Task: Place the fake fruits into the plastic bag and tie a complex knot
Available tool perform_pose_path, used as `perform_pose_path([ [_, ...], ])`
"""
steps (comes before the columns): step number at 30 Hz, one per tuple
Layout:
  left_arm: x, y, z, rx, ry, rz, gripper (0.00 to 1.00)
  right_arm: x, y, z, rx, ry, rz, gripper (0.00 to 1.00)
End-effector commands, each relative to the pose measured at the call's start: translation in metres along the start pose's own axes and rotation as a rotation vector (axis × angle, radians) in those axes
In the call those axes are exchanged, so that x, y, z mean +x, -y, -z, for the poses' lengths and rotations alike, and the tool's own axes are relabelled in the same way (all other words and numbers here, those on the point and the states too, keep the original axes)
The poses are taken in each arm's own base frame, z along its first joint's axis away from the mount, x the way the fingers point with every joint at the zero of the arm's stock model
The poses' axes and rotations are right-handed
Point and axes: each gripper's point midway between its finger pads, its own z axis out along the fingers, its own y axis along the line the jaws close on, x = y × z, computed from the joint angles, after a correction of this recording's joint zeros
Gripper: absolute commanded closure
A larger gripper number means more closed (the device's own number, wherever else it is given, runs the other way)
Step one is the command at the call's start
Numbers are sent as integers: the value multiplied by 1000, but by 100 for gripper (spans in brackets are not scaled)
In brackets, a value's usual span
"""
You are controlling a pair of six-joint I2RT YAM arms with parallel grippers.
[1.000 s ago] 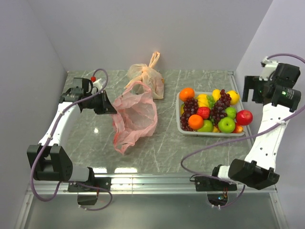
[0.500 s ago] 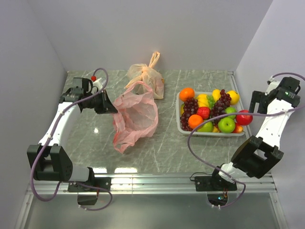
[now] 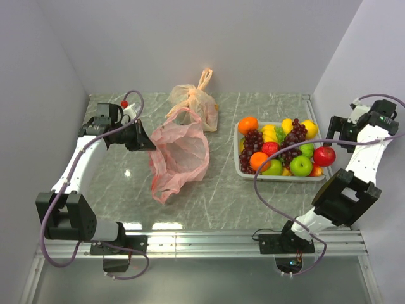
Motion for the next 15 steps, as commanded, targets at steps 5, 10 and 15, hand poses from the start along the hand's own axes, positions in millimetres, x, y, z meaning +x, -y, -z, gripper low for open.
perform_pose_path([
  [5,-5,4,1,17,17,-25,100,10,-7,-10,-63,-58,4,0],
  [10,-3,3,2,12,13,-32,100,21,-6,-21,-57,-89,6,0],
  [15,-2,3,2,12,11,-31,100,26,-9,-30,-77,-110,11,0],
])
